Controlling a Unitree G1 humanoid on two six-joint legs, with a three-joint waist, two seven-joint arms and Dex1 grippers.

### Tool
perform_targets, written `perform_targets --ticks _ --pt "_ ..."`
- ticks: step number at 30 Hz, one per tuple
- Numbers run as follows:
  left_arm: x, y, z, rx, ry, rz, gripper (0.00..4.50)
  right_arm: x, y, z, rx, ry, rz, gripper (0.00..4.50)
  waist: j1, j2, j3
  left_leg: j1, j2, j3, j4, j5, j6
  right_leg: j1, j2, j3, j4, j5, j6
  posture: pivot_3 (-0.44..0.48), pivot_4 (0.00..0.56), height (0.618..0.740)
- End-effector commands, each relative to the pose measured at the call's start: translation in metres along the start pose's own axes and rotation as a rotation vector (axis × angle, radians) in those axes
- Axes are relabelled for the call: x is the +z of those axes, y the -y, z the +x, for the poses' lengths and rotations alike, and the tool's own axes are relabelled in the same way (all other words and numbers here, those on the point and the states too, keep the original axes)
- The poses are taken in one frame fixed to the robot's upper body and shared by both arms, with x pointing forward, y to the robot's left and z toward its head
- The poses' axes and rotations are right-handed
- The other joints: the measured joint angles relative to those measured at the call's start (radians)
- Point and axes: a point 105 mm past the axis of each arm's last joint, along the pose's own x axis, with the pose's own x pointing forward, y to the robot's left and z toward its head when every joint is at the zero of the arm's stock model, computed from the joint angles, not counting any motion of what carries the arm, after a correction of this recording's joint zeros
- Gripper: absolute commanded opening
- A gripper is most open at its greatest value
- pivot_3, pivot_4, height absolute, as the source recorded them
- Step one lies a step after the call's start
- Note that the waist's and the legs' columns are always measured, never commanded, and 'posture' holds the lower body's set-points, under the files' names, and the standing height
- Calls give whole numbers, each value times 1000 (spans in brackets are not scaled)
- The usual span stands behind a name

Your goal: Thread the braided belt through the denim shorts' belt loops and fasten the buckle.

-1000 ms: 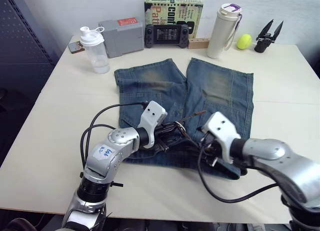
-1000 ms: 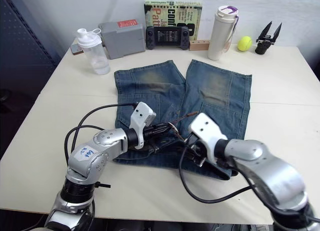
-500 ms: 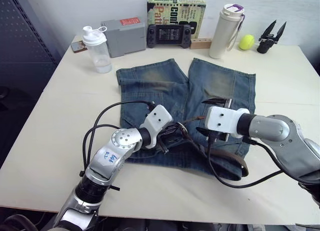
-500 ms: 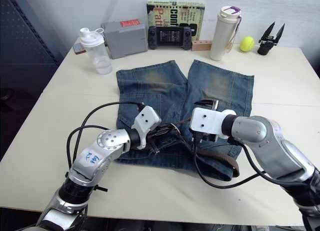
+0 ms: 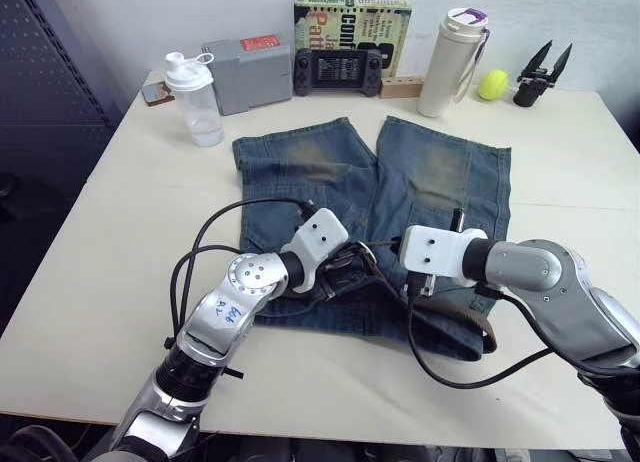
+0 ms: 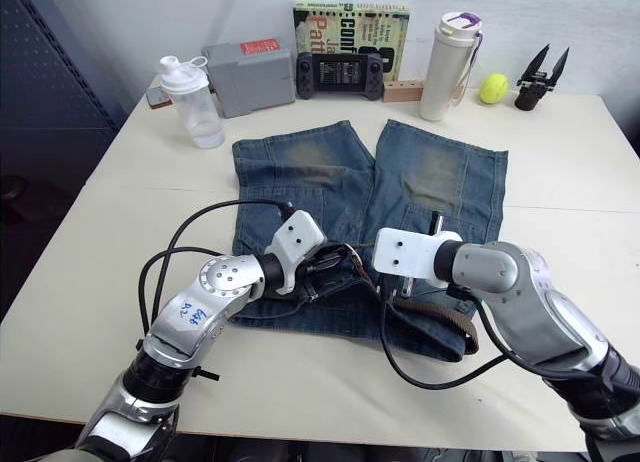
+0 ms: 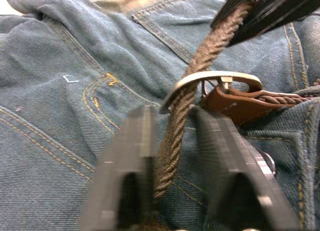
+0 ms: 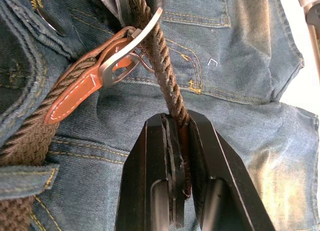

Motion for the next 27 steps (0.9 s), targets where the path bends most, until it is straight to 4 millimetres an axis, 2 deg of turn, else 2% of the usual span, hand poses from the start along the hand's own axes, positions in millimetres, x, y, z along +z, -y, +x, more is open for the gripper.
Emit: perform_targets --ticks 1,4,7,8,9,11,12,14,16,19,24,27 --pt "23 -17 -22 3 130 1 2696 8 15 -9 -91 47 -35 0 0 0 0 0 0 0 0 0 0 0 0 0 0 0 0 0 150 731" --pt "20 -42 -37 48 193 -147 2696 8 15 -9 -100 59 -29 0 0 0 0 0 0 0 0 0 0 0 0 0 0 0 0 0 150 731" --pt "-1 -66 -42 138 167 -253 2696 7 14 -10 -106 66 -23 0 0 0 0 0 0 0 0 0 0 0 0 0 0 0 0 0 150 731" --pt "-16 -69 -41 156 103 -253 2176 8 14 -10 -111 74 -19 0 1 0 0 0 0 -1 0 0 0 0 0 -1 1 0 0 0 150 731" --pt "-37 -65 -40 137 12 -201 2163 8 13 -11 -116 78 -17 0 0 0 0 0 0 -1 0 0 0 0 0 -1 1 0 0 0 150 731" --pt "-68 -51 -39 69 -117 -147 1414 8 14 -14 -128 83 -14 0 0 0 0 0 -1 -1 0 0 0 0 0 -1 1 0 0 0 150 731" --pt "-82 -45 -40 39 -168 -135 1182 8 16 -16 -137 85 -13 0 0 0 0 1 -1 0 0 0 0 1 0 -2 1 0 0 0 150 731" --pt "-103 -37 -41 3 -258 -91 394 7 20 -21 -159 89 1 0 -1 0 0 2 -1 0 -1 0 0 1 0 -2 1 0 0 0 150 731" --pt "-112 -32 -42 -27 -298 -46 27 6 23 -26 -178 90 0 0 0 -1 0 1 -1 2 -1 0 0 0 0 -1 1 0 0 0 150 731" --pt "-119 -30 -44 -46 -329 1 27 3 34 -40 -225 96 4 0 2 0 -1 3 -1 1 0 0 0 5 0 -2 -1 0 0 0 150 731" --pt "-122 -28 -42 -61 -336 38 27 -8 63 -66 -341 70 -16 0 2 0 -1 5 -1 1 0 0 0 6 0 -3 0 0 0 0 150 731" --pt "-117 -29 -38 -51 -302 39 27 1 71 -72 -365 117 -32 0 3 0 -1 5 -1 1 0 0 0 7 0 -3 -1 0 0 0 150 731"
